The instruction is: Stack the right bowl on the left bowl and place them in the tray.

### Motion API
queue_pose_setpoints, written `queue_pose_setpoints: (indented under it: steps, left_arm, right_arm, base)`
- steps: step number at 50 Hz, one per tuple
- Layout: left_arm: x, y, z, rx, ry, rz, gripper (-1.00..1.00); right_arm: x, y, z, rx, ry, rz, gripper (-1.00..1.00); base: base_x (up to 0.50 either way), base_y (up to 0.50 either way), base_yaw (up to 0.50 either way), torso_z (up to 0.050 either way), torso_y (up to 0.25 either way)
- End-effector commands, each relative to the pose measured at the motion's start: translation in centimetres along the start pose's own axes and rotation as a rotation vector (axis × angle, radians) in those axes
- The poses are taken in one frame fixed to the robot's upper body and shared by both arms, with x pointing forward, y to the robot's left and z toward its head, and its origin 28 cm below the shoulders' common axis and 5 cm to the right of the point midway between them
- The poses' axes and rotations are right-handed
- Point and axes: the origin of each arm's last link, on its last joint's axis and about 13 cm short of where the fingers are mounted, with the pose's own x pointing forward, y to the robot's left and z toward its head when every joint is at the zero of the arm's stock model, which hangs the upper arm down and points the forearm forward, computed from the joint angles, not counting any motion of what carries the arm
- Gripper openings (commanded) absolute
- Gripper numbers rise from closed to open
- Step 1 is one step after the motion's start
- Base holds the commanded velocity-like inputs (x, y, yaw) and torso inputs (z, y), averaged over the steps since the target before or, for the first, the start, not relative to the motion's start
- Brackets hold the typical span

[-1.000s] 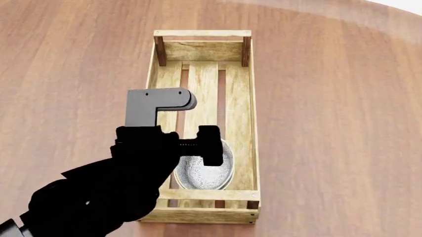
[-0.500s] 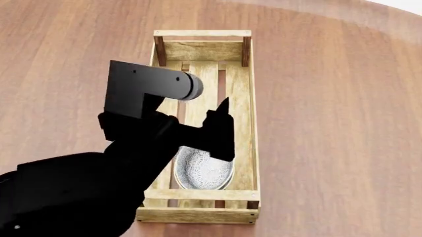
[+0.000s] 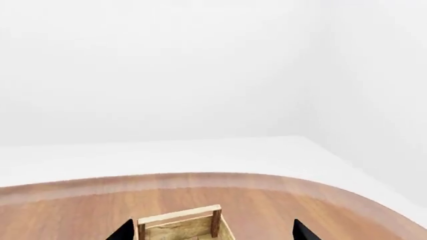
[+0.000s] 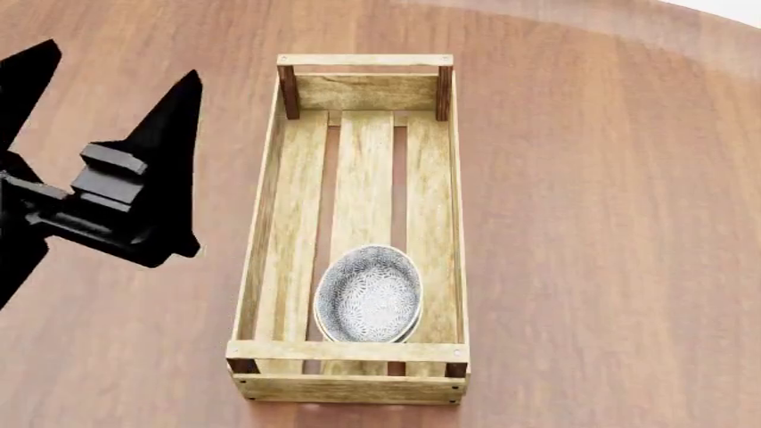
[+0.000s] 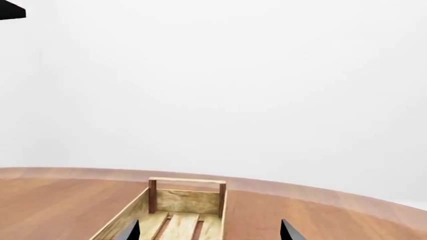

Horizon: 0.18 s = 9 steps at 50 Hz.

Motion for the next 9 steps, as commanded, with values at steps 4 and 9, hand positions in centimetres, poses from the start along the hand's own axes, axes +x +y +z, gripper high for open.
queue_pose_setpoints:
  steps: [4,9]
  left_arm:
    - [-9.9,6.3,-1.9,0.119,-0.175,0.165,1.00]
    - [-13.7,8.6,-7.1,0.227,-0.187,0.354,1.00]
  right_arm:
    - [-0.1,0.4,0.6,-0.018,-0.016,0.012,1.00]
    - [-0.3,0.0,1.1,-0.024,-0.025,-0.006,1.00]
  base:
    - [0.00,0.00,0.00,0.000,0.000]
    - [0.00,0.00,0.00,0.000,0.000]
